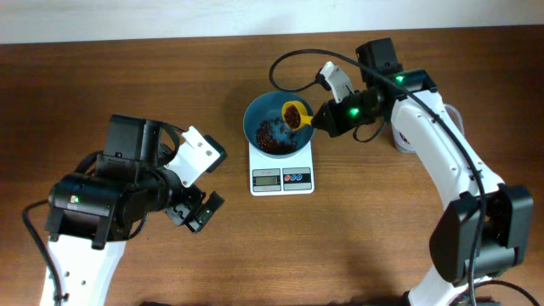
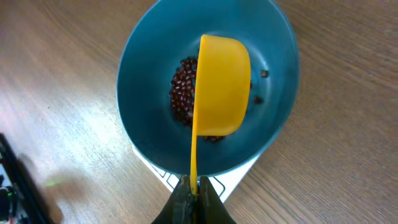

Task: Scoop item into bowl and weigh 50g on scale
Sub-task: 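Tilt the yellow scoop with the right gripper to pour beans into the bowl, then hold the emptied scoop over the bowl with the right gripper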

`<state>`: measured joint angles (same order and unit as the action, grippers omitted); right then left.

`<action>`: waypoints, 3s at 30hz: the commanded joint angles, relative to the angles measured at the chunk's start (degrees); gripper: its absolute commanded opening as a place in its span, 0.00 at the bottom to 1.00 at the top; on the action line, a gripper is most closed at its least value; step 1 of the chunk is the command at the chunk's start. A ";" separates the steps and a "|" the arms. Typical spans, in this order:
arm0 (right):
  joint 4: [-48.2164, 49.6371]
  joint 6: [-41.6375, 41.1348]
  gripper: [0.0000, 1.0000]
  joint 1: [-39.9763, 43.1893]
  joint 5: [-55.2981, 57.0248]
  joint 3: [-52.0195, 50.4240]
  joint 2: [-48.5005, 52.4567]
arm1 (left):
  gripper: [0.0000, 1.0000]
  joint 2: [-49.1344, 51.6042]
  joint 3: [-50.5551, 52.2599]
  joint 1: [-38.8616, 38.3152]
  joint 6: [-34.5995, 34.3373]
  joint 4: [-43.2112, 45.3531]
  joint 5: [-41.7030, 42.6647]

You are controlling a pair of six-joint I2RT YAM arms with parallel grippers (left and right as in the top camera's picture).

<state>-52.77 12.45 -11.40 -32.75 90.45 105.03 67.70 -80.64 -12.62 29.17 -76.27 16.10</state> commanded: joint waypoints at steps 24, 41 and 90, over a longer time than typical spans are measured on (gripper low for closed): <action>-1.49 0.46 0.04 -5.53 9.25 3.21 -3.17 | 0.99 -0.33 -0.83 0.26 0.90 0.11 0.68; -2.99 -0.98 0.04 -5.51 9.29 4.98 -3.17 | 0.99 -0.33 -0.83 0.26 0.90 0.11 0.68; -5.55 -3.02 0.04 -8.48 14.05 7.10 -3.41 | 0.99 -0.33 -0.83 0.26 0.90 0.09 0.68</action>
<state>-58.28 10.26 -19.59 -18.39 95.72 103.18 67.70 -80.62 -12.62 29.17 -76.27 16.10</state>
